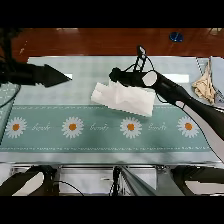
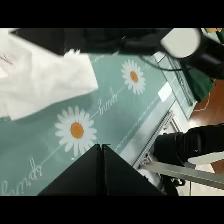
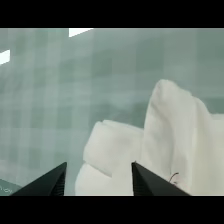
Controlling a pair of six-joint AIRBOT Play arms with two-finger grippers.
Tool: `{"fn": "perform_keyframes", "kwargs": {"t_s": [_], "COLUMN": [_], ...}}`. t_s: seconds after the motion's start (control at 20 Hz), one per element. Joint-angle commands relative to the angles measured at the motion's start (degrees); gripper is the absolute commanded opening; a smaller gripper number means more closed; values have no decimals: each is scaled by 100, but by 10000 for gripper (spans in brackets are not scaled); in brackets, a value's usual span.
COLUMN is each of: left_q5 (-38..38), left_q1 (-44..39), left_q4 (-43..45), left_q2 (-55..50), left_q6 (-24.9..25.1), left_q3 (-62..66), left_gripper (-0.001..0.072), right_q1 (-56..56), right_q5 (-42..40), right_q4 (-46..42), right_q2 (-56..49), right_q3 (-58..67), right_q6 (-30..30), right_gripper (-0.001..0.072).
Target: Fold the shirts.
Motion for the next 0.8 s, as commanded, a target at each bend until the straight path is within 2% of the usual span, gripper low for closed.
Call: {"fn": "perform_keyframes", "kwargs": {"t_s": [0.0,0.15,0.3,0.4,0.45,0.5,0.55,0.65,0.75], "left_q5": [601,758,841,944,999,1036,1051,1049,1036], "left_q1": [-321,-321,-319,-319,-319,-319,-319,-319,-319], "left_q4": [129,494,960,1193,1255,1263,1268,1268,1268], "left_q2": [-4,-107,-225,-262,-273,-289,-308,-330,-330], "left_q6": [85,85,83,85,83,81,81,79,76], "left_q3": [-929,-1298,-1325,-1325,-1327,-1327,-1325,-1325,-1325], "left_gripper": [21,22,23,47,188,397,516,521,519], "right_q1": [-236,-981,-2020,-2734,-3104,-3477,-3803,-4164,-4146], "right_q5": [352,1558,4006,5119,5178,5060,4776,3985,3272], "right_q4": [-168,-1176,-3241,-4216,-4028,-3403,-2481,-949,-111], "right_q2": [446,1132,1617,1620,1620,1620,1620,1617,1545], "right_q3": [79,79,76,-90,-306,-603,-962,-1696,-2273], "right_q6": [-501,-492,-278,-302,-374,-472,-706,-1005,-1167], "right_gripper": [488,487,487,489,521,560,593,595,596]}}
